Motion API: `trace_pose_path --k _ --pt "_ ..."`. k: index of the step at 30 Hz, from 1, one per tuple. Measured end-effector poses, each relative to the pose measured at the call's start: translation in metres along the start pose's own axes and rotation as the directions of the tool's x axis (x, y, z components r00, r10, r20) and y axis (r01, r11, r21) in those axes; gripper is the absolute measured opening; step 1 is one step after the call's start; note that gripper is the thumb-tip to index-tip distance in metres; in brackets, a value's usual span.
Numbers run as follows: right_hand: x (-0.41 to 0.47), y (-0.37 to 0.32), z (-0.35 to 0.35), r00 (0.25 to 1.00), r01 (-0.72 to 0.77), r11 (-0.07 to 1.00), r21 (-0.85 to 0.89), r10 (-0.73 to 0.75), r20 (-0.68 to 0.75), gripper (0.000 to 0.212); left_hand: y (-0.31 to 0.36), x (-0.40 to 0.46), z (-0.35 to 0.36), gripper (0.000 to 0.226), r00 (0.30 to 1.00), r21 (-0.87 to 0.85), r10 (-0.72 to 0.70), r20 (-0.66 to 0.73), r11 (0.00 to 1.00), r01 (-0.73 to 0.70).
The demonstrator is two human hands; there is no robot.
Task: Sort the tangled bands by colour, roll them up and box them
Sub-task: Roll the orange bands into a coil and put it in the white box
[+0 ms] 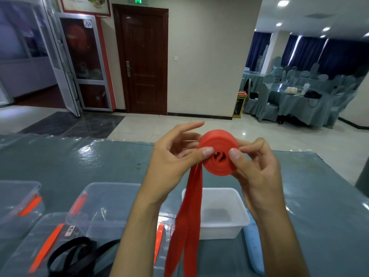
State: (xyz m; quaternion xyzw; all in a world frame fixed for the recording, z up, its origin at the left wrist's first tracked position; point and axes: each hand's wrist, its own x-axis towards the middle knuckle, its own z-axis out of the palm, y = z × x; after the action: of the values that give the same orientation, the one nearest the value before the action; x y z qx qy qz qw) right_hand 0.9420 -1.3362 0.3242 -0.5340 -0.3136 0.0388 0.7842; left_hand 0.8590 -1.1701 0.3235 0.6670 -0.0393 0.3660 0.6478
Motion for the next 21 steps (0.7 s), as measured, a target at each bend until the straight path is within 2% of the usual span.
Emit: trace_pose_path --k 3,7,10,14,18,21 --pt "0.0027 -0.001 -0.0023 0.996 -0.04 0.996 -0.079 0.046 0.075 0.049 0.0001 0.0009 0.0012 0.042 0.995 -0.047 -0.005 -0.097 0.999 0.0" --pt "0.0025 -0.0016 -0.0022 0.995 0.09 0.994 -0.065 -0.087 0.043 0.053 0.0044 0.0025 0.0033 0.029 0.999 -0.088 -0.015 0.029 0.996 0.018" --pt "0.0014 0.0021 -0.0008 0.994 0.094 0.995 0.018 -0.095 0.046 0.045 0.0066 0.004 0.0007 0.038 1.0 -0.024 0.029 0.012 0.999 -0.029" --pt "0.0013 0.0049 -0.0008 0.994 -0.081 0.996 0.031 0.079 0.078 0.057 0.0053 0.0027 0.0026 0.055 0.994 -0.025 0.036 -0.105 0.999 -0.039" --pt "-0.0009 -0.0016 -0.0028 1.0 0.005 0.999 -0.032 -0.004 0.025 0.062 0.0058 0.0028 0.0002 0.053 0.999 -0.027 -0.031 -0.015 0.999 0.03" --pt "-0.003 0.0018 0.0053 0.994 0.054 0.998 0.018 -0.052 -0.091 0.056 0.0044 0.0022 0.0015 0.071 0.992 -0.044 -0.087 0.09 0.995 0.092"
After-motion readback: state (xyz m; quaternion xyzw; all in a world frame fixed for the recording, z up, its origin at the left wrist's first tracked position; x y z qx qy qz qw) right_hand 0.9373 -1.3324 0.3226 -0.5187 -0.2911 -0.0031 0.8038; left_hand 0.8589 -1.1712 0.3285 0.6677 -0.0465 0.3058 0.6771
